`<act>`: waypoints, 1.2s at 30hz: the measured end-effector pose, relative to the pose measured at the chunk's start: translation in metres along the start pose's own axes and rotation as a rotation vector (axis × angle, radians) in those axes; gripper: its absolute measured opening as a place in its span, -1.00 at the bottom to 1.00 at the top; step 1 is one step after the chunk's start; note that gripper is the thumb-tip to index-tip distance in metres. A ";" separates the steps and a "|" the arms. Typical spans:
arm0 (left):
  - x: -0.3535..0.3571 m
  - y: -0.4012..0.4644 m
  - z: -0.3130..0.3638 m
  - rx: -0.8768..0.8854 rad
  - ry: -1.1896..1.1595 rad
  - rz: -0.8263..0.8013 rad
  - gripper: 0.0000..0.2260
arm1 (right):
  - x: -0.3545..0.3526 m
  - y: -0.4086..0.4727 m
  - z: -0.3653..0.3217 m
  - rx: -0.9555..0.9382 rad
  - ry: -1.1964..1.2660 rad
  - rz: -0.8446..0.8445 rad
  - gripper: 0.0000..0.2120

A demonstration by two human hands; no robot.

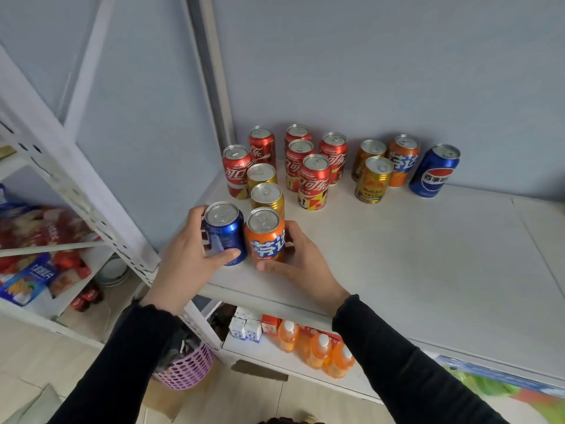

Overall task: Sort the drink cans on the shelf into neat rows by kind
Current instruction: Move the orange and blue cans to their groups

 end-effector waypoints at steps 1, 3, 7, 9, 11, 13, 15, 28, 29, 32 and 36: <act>0.000 0.002 0.000 0.010 -0.002 -0.006 -0.32 | -0.002 -0.001 -0.001 0.002 -0.002 0.017 -0.37; 0.001 0.005 0.000 0.031 -0.006 -0.020 -0.32 | -0.007 -0.004 0.000 0.007 0.016 0.054 -0.41; 0.003 0.010 0.005 0.070 -0.006 -0.042 -0.28 | -0.023 -0.012 0.010 0.051 0.083 0.141 -0.40; 0.001 0.014 0.013 0.109 0.031 -0.044 -0.20 | -0.034 -0.018 0.015 0.073 0.116 0.201 -0.41; -0.004 0.020 0.030 0.193 0.114 -0.026 -0.14 | -0.048 -0.025 0.018 0.089 0.153 0.273 -0.46; -0.007 0.030 0.053 0.288 0.159 -0.001 -0.15 | -0.064 -0.033 0.020 0.100 0.187 0.342 -0.49; -0.006 0.042 0.081 0.368 0.137 0.013 -0.22 | -0.080 -0.040 0.022 0.115 0.192 0.404 -0.48; 0.156 0.175 0.214 0.561 0.076 -0.217 -0.38 | -0.188 -0.103 0.078 0.160 0.220 0.700 -0.47; 0.171 0.189 0.217 0.549 0.105 -0.233 -0.38 | -0.197 -0.108 0.084 0.165 0.222 0.715 -0.48; 0.207 0.225 0.223 0.511 0.186 -0.264 -0.39 | -0.222 -0.122 0.101 0.181 0.231 0.753 -0.42; 0.242 0.253 0.230 0.486 0.271 -0.285 -0.37 | -0.253 -0.133 0.121 0.197 0.226 0.782 -0.46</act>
Point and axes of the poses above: each hand's wrist, its own y-axis towards the middle knuckle, its own x-axis out of the palm, z = x × y, the point moved 6 cm from there along y, towards the middle knuckle, and after that the axes turned 14 degrees about x, right-handed, at the moved point
